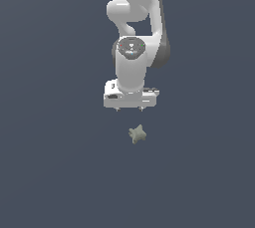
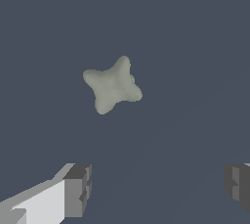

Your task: Pick up the object and move it to a goal position.

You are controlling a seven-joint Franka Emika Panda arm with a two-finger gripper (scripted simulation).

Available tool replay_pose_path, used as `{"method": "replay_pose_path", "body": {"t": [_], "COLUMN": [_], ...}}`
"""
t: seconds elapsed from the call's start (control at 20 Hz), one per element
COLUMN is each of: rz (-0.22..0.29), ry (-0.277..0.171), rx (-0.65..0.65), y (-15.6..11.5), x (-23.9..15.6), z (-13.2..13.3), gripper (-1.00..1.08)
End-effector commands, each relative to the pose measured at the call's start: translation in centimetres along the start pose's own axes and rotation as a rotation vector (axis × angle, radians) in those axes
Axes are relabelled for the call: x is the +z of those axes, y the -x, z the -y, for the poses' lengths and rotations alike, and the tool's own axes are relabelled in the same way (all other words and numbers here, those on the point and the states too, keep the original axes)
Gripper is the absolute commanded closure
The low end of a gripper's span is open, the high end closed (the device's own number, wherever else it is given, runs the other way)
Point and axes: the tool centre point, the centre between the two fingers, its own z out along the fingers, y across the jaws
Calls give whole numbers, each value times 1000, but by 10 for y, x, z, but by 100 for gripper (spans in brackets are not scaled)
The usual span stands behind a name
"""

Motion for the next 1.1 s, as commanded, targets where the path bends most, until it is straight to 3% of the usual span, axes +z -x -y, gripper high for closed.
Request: {"method": "replay_pose_path", "body": {"t": [0.0, 1.05], "rz": [0, -18], "ry": [0, 4], "rx": [0, -111], "y": [0, -20], "x": [0, 13], "z": [0, 12], "gripper": [-92, -92]}}
